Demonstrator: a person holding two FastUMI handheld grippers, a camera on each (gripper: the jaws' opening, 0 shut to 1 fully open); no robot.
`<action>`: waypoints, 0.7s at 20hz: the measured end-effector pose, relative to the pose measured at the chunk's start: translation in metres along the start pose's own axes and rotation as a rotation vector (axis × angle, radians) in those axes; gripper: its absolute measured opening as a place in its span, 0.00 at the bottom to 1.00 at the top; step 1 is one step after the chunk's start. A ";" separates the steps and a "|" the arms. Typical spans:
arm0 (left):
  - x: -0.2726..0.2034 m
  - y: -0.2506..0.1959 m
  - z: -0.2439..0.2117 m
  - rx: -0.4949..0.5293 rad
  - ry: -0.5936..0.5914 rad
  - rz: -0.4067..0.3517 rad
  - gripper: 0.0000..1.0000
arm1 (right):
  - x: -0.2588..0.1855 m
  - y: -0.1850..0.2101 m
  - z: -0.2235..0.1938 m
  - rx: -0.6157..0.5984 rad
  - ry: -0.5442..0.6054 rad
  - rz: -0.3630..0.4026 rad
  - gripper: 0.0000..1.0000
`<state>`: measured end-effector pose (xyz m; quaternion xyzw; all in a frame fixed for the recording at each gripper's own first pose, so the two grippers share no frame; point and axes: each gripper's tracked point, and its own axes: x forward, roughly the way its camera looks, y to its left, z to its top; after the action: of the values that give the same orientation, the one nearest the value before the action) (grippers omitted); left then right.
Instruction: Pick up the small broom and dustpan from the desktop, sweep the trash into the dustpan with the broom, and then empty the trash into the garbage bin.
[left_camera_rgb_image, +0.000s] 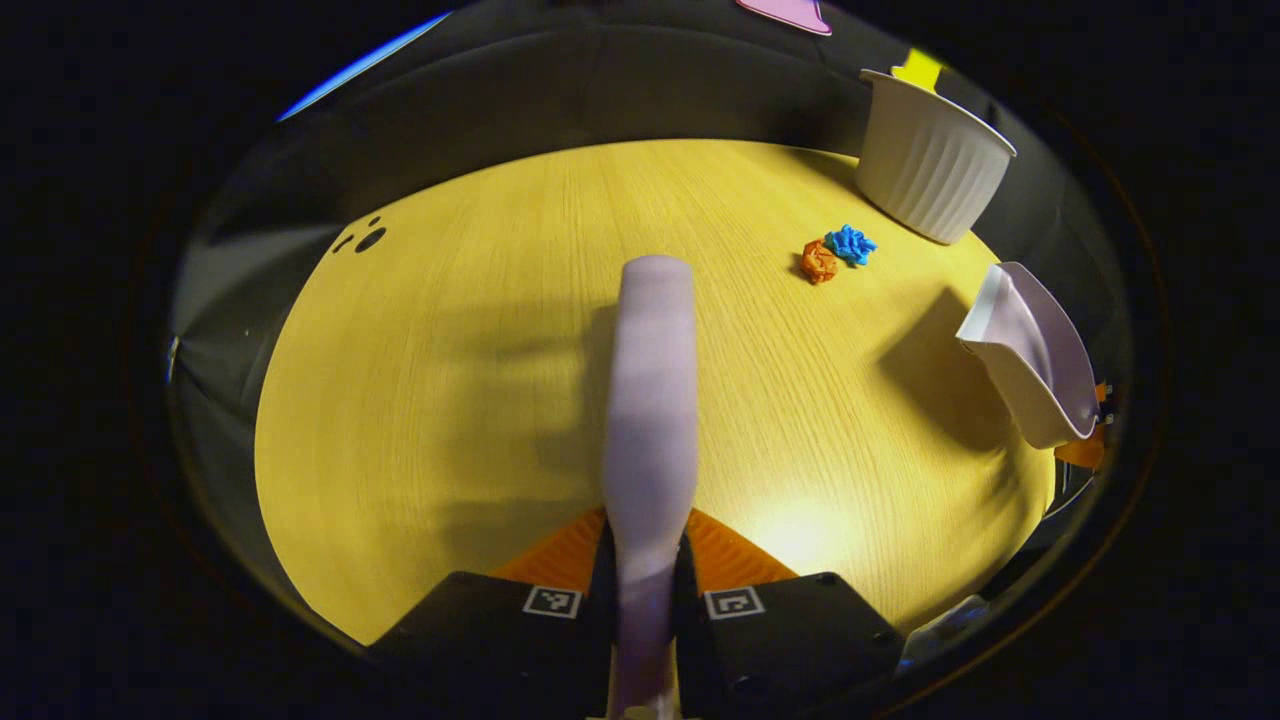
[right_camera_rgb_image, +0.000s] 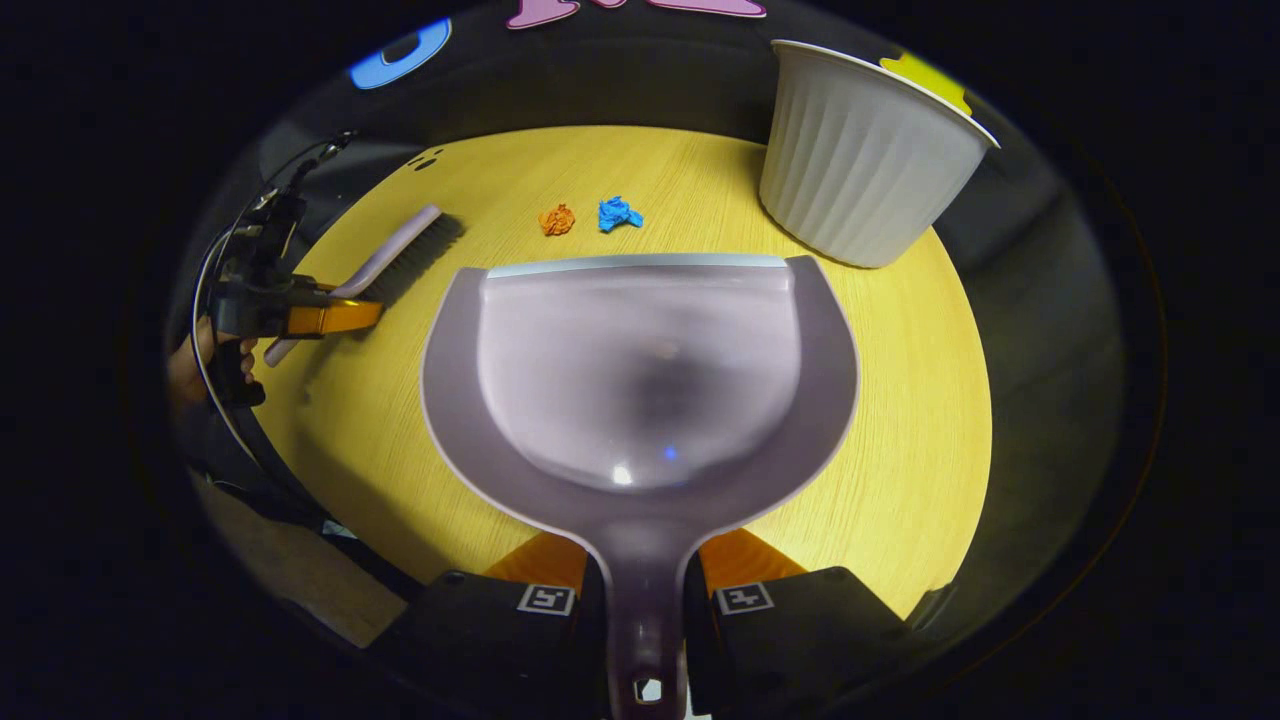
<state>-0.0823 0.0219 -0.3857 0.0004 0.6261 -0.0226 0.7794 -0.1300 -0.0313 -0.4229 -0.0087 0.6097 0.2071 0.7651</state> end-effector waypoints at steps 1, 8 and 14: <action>-0.001 0.000 0.006 0.014 -0.004 0.007 0.30 | -0.002 -0.001 -0.002 -0.022 0.025 0.006 0.36; 0.011 -0.029 0.107 0.126 -0.126 -0.037 0.28 | 0.000 -0.014 -0.005 -0.149 0.214 0.053 0.36; 0.041 -0.054 0.152 0.279 -0.112 -0.079 0.29 | 0.010 -0.020 -0.005 -0.189 0.251 0.062 0.36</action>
<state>0.0733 -0.0380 -0.3908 0.0829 0.5720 -0.1399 0.8039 -0.1267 -0.0478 -0.4385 -0.0874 0.6781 0.2844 0.6720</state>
